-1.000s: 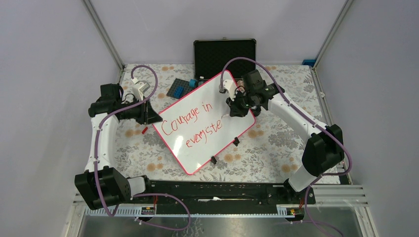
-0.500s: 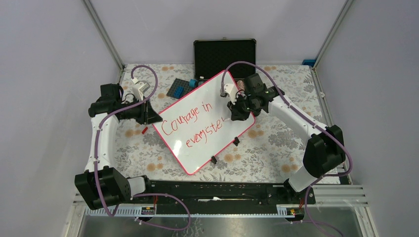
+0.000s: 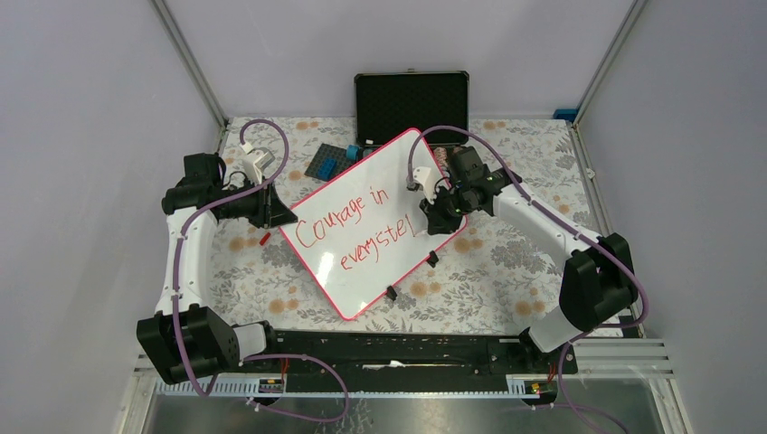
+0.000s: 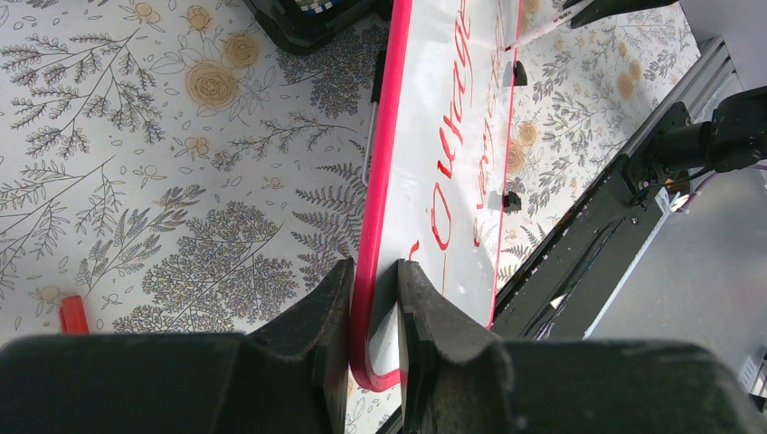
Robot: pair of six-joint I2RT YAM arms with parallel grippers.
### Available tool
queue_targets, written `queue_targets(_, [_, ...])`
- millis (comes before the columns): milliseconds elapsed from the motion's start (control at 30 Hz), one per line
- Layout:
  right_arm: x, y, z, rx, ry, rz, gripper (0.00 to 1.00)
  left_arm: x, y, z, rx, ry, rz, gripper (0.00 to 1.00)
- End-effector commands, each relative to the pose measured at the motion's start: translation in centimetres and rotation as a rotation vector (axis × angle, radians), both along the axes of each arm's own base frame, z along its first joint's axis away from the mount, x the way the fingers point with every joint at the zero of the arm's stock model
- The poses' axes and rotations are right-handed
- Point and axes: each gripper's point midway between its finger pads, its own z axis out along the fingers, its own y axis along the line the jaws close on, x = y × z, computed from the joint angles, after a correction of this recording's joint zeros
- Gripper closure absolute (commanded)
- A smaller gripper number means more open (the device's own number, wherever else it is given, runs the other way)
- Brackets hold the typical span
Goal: Write a sentence on the whiteboard
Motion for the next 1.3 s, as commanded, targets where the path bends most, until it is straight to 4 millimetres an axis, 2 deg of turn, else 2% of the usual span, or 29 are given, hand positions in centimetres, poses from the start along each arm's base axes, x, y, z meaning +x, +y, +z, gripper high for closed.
queue_targets(0, [-0.9, 1.2, 1.6, 0.047, -0.028, 0.056, 1.0, 0.6, 0.4, -0.9, 0.044, -0.026, -0.018, 0.98])
queue_targets(200, [-1.0, 2.4, 3.9, 0.109, -0.027, 0.088, 1.0, 0.6, 0.4, -1.0, 0.045, -0.023, -0.017, 0.98])
queue_targets(433, [1.6, 1.9, 5.8, 0.114, -0.091, 0.03, 1.0, 0.6, 0.4, -0.9, 0.045, -0.027, -0.019, 0.98])
queue_targets(633, [3.7, 1.6, 5.5, 0.095, -0.129, -0.018, 1.0, 0.5, 0.4, -0.9, 0.047, -0.029, -0.017, 0.98])
queue_targets(1267, [4.8, 1.8, 4.6, 0.077, -0.134, -0.022, 1.0, 0.6, 0.5, -1.1, 0.05, -0.02, -0.015, 0.98])
